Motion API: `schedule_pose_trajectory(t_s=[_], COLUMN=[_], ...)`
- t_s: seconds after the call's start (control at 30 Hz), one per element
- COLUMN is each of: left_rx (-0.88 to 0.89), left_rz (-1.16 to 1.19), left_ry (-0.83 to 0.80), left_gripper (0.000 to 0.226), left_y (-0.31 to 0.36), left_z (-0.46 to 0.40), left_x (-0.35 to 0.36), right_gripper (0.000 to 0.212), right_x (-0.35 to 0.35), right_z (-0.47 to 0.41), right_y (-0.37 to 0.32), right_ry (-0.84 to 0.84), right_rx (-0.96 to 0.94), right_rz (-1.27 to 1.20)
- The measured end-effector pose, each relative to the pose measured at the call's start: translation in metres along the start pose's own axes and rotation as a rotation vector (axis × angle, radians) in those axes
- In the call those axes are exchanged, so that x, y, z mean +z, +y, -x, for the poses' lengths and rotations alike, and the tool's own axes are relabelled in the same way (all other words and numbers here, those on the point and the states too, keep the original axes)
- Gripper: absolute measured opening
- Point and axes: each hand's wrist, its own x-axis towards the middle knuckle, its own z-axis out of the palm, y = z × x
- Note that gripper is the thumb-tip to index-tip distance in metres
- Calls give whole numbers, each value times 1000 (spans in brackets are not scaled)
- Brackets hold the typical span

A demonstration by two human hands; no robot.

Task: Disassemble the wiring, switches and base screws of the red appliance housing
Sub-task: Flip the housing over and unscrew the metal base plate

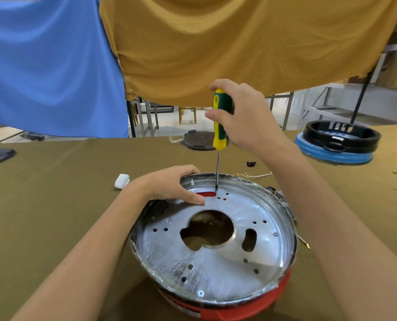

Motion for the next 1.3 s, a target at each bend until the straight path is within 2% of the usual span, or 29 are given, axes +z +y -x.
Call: schedule_pose_trajectory(t_s=[0.07, 0.2, 0.3, 0.4, 0.47, 0.63, 0.77, 0.83, 0.97, 1.03, 1.2, 1.3], left_rx=[-4, -6, -13, -9, -8, -11, -20, -26, -23, -26, -14, -17], left_rz=[6, -5, 0, 7, 0, 10, 11, 7, 8, 13, 24, 23], left_ry=[-8, -9, -11, -13, -10, -8, -5, -1, -3, -6, -8, -10], left_gripper=[54, 52, 54, 55, 57, 59, 61, 64, 65, 59, 53, 51], left_y=[0, -2, -3, -3, -3, -1, -1, 0, 1, 1, 2, 1], left_z=[-1, -2, -3, -3, -3, -3, -1, 0, 0, 0, 2, 2], left_x=[0, 0, 0, 0, 0, 0, 1, 0, 0, 0, 0, 0], right_gripper=[39, 31, 24, 42, 43, 36, 32, 32, 29, 28, 42, 41], right_x=[-7, -21, -14, -1, 3, 1, -17, -20, -7, 0, 8, 8], right_z=[-2, -4, -4, 0, 0, -1, -5, -5, 3, 5, 4, 3], right_y=[3, 9, 13, 11, 7, -1, 1, 3, -1, -3, -5, -7], right_ry=[-48, -218, -146, -5, 41, 36, -135, -154, -83, -14, 122, 130], right_rx=[-20, -69, -53, 4, 28, 15, -24, -12, -34, -41, -22, -7], right_rz=[-14, -209, -142, -22, 24, 50, -107, -105, -11, 56, 198, 158])
